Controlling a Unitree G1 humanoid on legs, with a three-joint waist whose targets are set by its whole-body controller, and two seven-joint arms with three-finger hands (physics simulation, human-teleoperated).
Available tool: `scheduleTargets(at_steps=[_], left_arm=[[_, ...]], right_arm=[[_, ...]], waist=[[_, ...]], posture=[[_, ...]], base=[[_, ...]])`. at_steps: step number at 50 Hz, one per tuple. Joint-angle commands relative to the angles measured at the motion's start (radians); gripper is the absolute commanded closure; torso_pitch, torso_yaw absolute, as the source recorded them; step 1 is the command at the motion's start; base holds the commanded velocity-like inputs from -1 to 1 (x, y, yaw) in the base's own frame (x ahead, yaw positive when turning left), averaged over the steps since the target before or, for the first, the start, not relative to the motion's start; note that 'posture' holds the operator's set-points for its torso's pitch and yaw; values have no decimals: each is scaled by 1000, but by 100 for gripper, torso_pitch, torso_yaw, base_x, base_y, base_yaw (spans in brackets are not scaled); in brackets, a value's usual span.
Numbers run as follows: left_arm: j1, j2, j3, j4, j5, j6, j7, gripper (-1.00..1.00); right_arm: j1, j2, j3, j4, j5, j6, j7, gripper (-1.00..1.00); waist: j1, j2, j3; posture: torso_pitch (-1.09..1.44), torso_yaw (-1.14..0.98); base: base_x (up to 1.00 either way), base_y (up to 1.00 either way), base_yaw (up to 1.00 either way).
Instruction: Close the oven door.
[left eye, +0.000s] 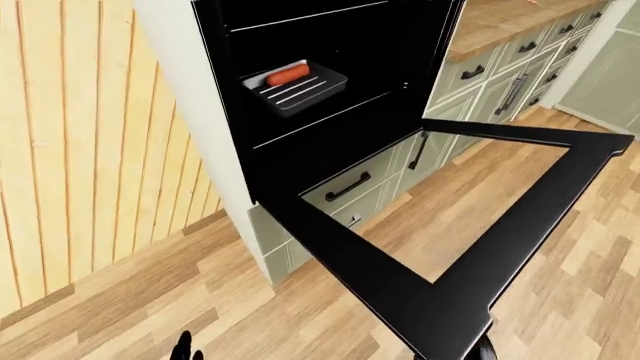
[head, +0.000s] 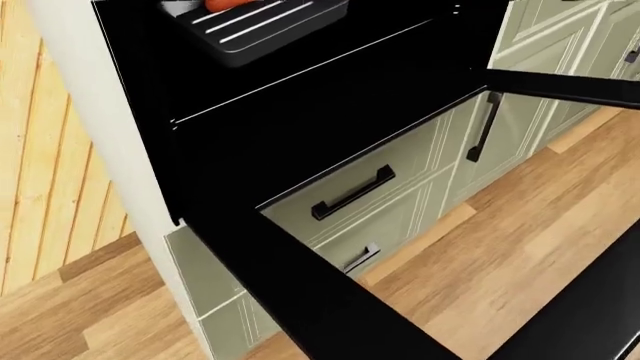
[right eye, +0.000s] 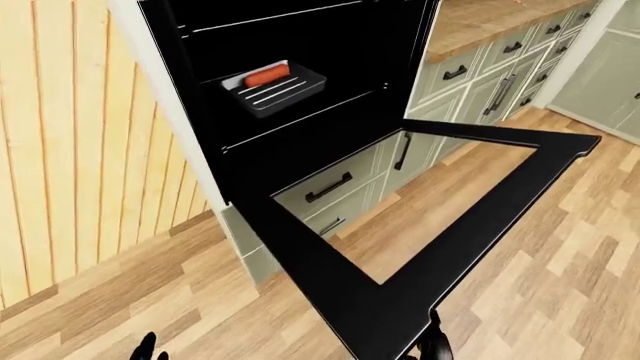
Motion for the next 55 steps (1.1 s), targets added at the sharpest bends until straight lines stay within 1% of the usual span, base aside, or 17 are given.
scheduleTargets(at_steps=[1,2,3,5,6,9,10,11,12,14,18,23,32,36,43,48,55], left_arm=[[-4,4,2,-11,-1,-20,-2,-100],[-2,1,1,-12,-1,-23,0,-100],[0,-1,-2,-12,-1,-27,2,-100],[3,-4,-6,-13,-5,-32,4,-100],[1,-1,-7,-12,-6,-29,4,-100],[-2,2,-7,-11,-7,-25,1,-100],[0,1,-9,-12,-4,-29,3,-100],[2,0,-11,-12,-1,-34,6,-100],[2,-2,-12,-12,-1,-35,6,-100],[2,-1,-12,-12,-1,-32,7,-100],[-1,5,-12,-11,9,-26,18,-100],[-1,6,-2,-11,12,-21,18,-100],[-5,8,5,-11,10,-15,13,-100],[-8,4,14,-12,-7,-21,-20,-100],[-7,-4,12,-15,-45,-73,-63,-100],[-5,-7,-4,-15,-70,-79,-71,-100],[-6,-3,-15,-14,-88,-74,-71,-100]], right_arm=[[-9,-14,-5,-13,7,-20,-2,-100],[-9,-14,-5,-13,7,-23,-4,-100],[-7,-12,-4,-12,6,-24,-4,-100],[-9,-14,2,-12,-8,-28,-31,-100],[-7,-19,32,-11,-61,-44,-87,-100],[-18,-9,-4,-12,-30,-34,-88,-100],[-27,-13,6,-12,-55,-27,-171,-100],[-32,-11,-26,-13,-6,13,-103,-100],[-33,-10,-26,-14,-3,-27,-99,-100],[-43,-15,-34,-14,10,0,-143,-100],[-46,-7,-48,-14,59,-77,-29,-100],[-61,-8,-71,-16,152,16,59,-100],[-97,-7,-62,-21,271,65,153,-100],[-101,-10,-35,-22,269,58,165,-100],[-97,-16,-33,-19,269,68,175,-100],[-92,-13,-30,-20,262,61,181,-100],[-97,-10,-25,-23,259,64,183,-100]], waist=[[0,-6,-10],[3,-29,-14],[5,-14,-10],[5,-6,-14],[4,-2,-19],[1,7,-26],[0,10,-29],[-1,12,-31],[-3,14,-33],[-5,18,-35],[-9,23,-40],[-14,24,-40],[-17,28,-37],[-17,31,-36],[-16,34,-35],[-16,34,-15],[-18,35,29]], posture=[[0,0],[0,0],[0,0],[0,0],[0,0],[0,0],[0,0],[0,0],[0,0],[0,0],[0,0],[0,0],[0,0],[0,0],[0,0],[5,0],[12,0]], base=[[0,0,0],[0,0,0],[0,0,0],[0,0,0],[0,0,0],[0,0,0],[0,0,0],[0,0,0],[0,0,0],[0,0,0],[0,0,0],[0,0,0],[0,0,0],[0,0,0],[0,0,0],[0,0,0],[0,0,0]])
